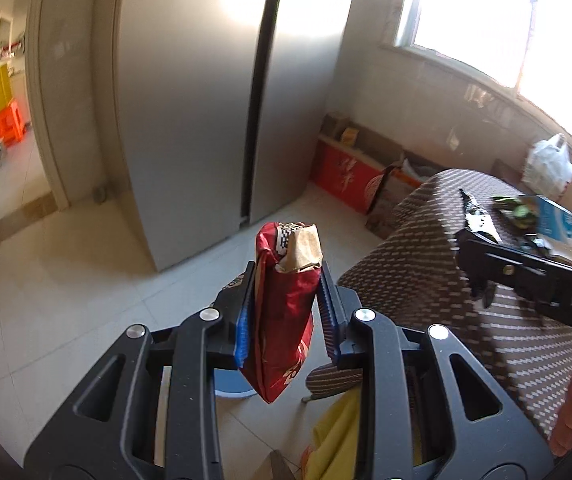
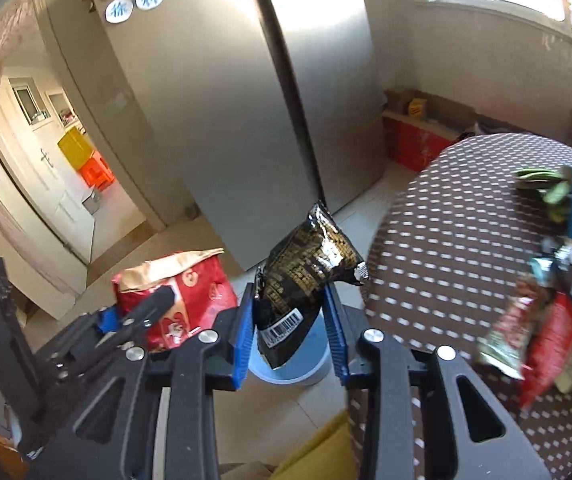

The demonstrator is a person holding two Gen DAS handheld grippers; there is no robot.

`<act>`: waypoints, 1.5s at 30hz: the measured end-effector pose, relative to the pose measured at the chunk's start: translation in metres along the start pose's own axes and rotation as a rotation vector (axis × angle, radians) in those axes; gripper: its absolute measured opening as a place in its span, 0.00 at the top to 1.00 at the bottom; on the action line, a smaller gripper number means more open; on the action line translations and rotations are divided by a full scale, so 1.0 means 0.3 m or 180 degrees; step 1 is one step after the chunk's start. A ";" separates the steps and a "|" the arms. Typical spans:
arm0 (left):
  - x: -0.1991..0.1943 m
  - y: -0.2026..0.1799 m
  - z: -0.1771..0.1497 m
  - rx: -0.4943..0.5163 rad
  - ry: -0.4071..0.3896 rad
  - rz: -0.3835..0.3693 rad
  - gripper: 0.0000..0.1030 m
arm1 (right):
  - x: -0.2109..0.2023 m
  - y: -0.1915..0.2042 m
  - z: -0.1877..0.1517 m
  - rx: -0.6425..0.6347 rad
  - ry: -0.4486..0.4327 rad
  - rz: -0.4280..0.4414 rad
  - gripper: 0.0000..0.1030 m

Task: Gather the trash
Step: 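Drop the red bag and black wrapper into the blue bucket with both grippers, then grasp the red-white candy wrapper with the left gripper while the right gripper grasps the red packet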

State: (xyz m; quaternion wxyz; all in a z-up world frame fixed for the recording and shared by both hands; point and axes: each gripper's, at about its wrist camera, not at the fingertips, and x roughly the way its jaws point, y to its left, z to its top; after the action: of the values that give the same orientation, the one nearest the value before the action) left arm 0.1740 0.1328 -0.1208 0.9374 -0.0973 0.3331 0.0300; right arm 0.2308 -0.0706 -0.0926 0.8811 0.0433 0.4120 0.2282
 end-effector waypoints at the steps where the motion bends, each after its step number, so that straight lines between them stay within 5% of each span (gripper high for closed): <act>1: 0.028 0.015 0.004 -0.0005 0.0042 0.0041 0.72 | 0.028 0.011 0.011 -0.0016 0.0041 0.0018 0.68; 5: 0.140 0.075 0.029 -0.0042 0.0170 0.0126 0.66 | 0.120 0.037 0.034 -0.0001 0.0169 0.0031 0.68; 6: 0.160 0.086 0.034 -0.0049 0.0198 0.0157 0.39 | 0.145 0.048 0.041 0.0005 0.0196 0.0019 0.68; 7: 0.177 0.094 0.041 -0.0053 0.0214 0.0204 0.26 | 0.169 0.051 0.051 0.0012 0.0230 0.0004 0.68; 21: 0.263 0.283 0.045 -0.0285 0.0422 0.0572 0.26 | 0.509 0.163 0.061 0.0021 0.0799 0.0068 0.68; 24: 0.249 0.315 0.045 -0.0354 0.0412 0.0597 0.26 | 0.581 0.184 0.062 0.0062 0.0941 0.0113 0.51; 25: 0.243 0.325 0.044 -0.0368 0.0402 0.0610 0.26 | 0.597 0.192 0.064 0.0080 0.0954 0.0148 0.35; 26: 0.233 0.334 0.043 -0.0381 0.0390 0.0631 0.26 | 0.606 0.199 0.064 0.0079 0.0935 0.0136 0.30; 36: 0.156 0.363 0.044 -0.0502 0.0223 0.0695 0.26 | 0.521 0.221 0.026 -0.0054 0.0892 0.0127 0.27; 45: 0.073 0.231 0.067 -0.0355 -0.0003 0.0483 0.26 | 0.289 0.165 0.025 -0.0033 0.0536 0.0088 0.27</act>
State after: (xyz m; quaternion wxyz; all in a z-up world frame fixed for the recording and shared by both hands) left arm 0.1949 0.2046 -0.1306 0.9257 -0.1237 0.3369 0.1195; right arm 0.2663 0.0122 -0.1359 0.8403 0.0251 0.4828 0.2454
